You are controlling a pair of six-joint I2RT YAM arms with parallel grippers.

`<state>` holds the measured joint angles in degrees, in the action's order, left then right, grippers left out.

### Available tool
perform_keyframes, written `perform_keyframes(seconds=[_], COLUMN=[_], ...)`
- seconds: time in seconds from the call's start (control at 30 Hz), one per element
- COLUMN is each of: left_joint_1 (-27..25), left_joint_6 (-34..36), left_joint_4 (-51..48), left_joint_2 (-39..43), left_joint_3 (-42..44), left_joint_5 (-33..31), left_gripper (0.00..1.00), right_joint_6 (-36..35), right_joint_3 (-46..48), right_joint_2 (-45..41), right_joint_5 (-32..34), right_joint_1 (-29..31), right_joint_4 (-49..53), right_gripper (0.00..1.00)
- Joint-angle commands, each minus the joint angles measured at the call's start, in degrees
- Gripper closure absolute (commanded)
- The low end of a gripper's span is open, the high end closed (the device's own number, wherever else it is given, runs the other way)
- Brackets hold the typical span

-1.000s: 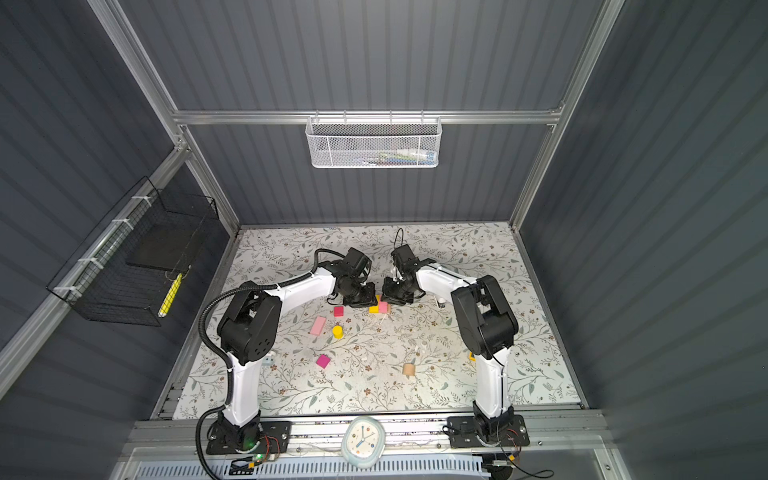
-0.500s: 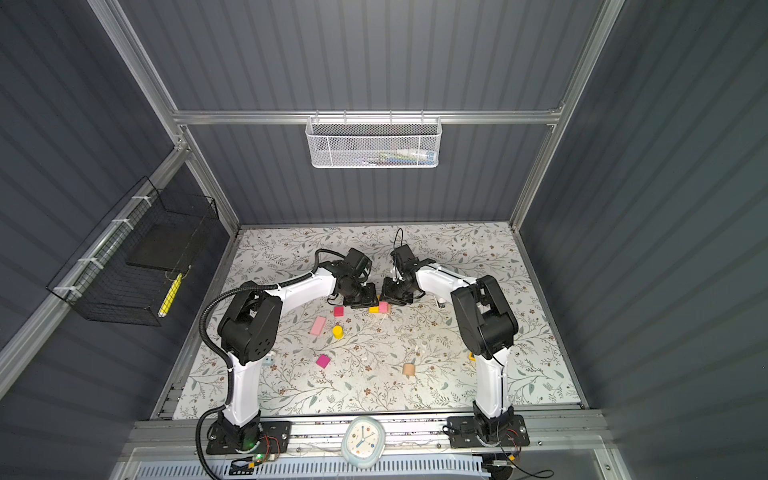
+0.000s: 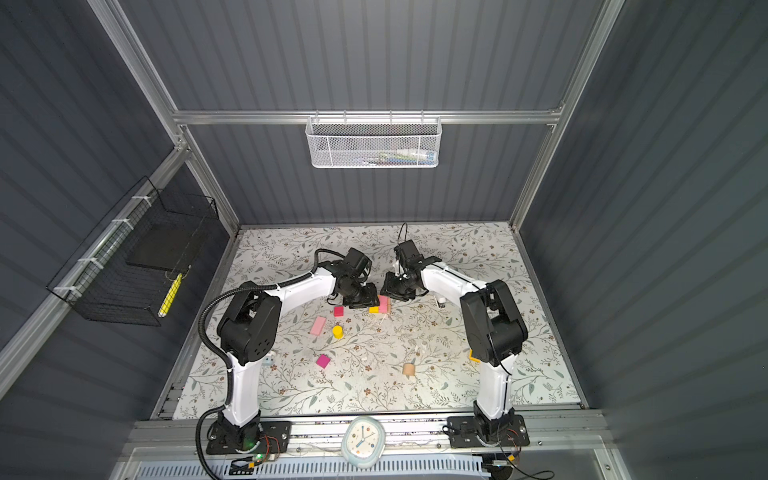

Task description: Build the wood block tower

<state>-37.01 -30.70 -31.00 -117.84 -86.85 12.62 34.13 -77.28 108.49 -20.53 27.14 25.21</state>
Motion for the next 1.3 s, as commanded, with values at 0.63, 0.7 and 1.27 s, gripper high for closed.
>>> perform_keyframes(seconds=[0.63,0.7,1.27], left_joint_1=[0.28,0.28,0.28], left_joint_6=[-1.85,-2.39,-2.61], left_joint_4=[-1.51,-0.56,1.7], left_joint_2=[10.35,9.75,2.53], left_joint_3=[3.84,4.53,2.32], left_joint_5=[-0.75,-0.09,2.26], left_gripper=[0.52,0.48,0.52], right_joint_6=[2.17,2.21,2.22], right_joint_3=[11.83,12.53,14.72], right_joint_2=[-14.57,-15.21,-16.1], right_joint_5=[6.12,6.15,5.68], right_joint_1=[-2.01,-2.2,-4.29], right_joint_4=[-1.35,-1.46,-2.38], right_gripper=[0.54,0.54,0.53])
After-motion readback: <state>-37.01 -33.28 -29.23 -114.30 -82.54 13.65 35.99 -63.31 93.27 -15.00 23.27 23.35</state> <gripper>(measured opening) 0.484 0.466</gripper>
